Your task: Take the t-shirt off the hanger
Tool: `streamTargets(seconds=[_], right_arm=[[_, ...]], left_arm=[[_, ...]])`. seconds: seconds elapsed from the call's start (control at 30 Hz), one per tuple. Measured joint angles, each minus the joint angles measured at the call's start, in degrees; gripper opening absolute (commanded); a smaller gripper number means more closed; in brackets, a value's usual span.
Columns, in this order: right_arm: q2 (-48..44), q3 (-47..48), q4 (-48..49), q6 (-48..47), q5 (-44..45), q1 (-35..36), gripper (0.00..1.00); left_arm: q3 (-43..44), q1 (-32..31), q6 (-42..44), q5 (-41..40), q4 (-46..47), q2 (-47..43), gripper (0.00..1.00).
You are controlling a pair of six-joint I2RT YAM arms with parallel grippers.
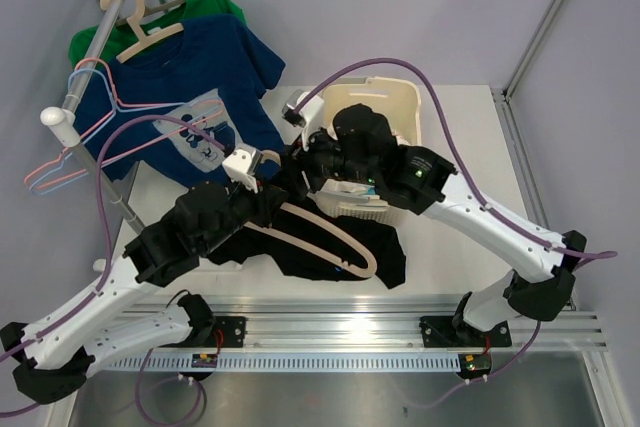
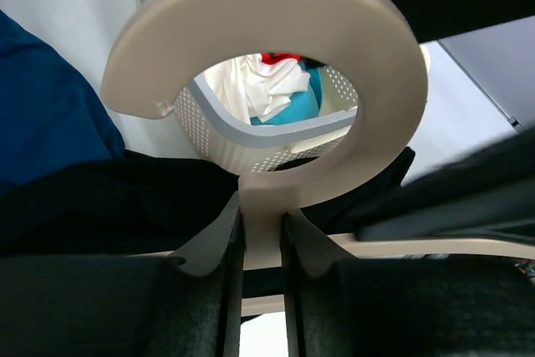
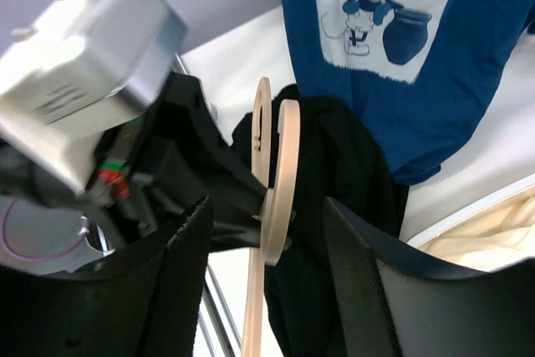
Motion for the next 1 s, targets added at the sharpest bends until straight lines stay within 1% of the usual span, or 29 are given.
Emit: streamTargets(seconds=[0.03,0.1,0.13,0.2,0.23,0.27,0.33,0.37,0.4,0.43,0.53,0.6,0.73,0.87,1.0], right_arm=[[0.85,0.04,-0.02,-0.04,0.07,0.00,0.49],[1.97,0.04,-0.02,-0.35,0.11,0.00,0.35],[2.32,0.04,-0.02,-0.37,0.13,0.00,0.18],[2.56,0.04,0.11,-0.09,-0.35,0.00,0.00],[2.56,0.04,0.33,0.35,-0.50,0.13,0.00],[2.56,0.04,0.35,0.26,-0.46,0.17,0.00],[2.54,0.04,0.76,0.37,-0.42,0.15,0.00],[2.47,-0.13,1.38,0.35,-0.07,0.15,0.00],[2.23,-0.44,1.75,0.24,0.26,0.15,0.00],[1.73,-1.05,2.29,0.15,0.96,0.15,0.00],[-0.76,-3.02,2.95,0.11,3.54,0.15,0.00],[-3.28,-4.46,3.19,-0.02,5.60,0.13,0.00],[-9.03,-5.68,4.26,-0.26,9.01,0.11,0.00],[-13.75,-5.68,6.69,-0.07,10.58,0.11,0.00],[-15.72,-6.45,10.73,0.33,10.80,0.11,0.00]], left_arm=[[-0.07,0.00,0.00,0.20,0.07,0.00,0.00],[-0.15,0.00,0.00,0.28,0.02,-0.09,0.00],[-0.22,0.00,-0.02,0.28,0.04,-0.24,0.00],[-0.52,0.02,-0.04,0.24,0.11,-0.66,0.00],[-0.57,0.02,-0.04,0.26,0.20,-0.72,0.03],[-0.57,0.02,-0.07,0.28,0.22,-0.83,0.21],[-0.57,0.07,-0.13,0.28,0.26,-1.07,0.46],[-0.57,0.09,-0.48,0.55,0.31,-1.22,0.56],[-0.57,0.07,-0.63,0.87,0.52,-1.42,0.72],[-0.55,0.07,-0.92,1.20,0.63,-1.70,0.79],[-0.50,0.07,-0.76,1.95,0.83,-3.06,0.94],[-0.26,0.07,-1.16,2.25,0.98,-4.26,0.99],[1.29,0.07,-2.36,3.74,0.96,-6.25,0.99],[2.86,0.07,-4.20,5.57,2.29,-6.67,0.98],[1.86,0.07,-7.65,7.69,6.64,-5.70,0.94]])
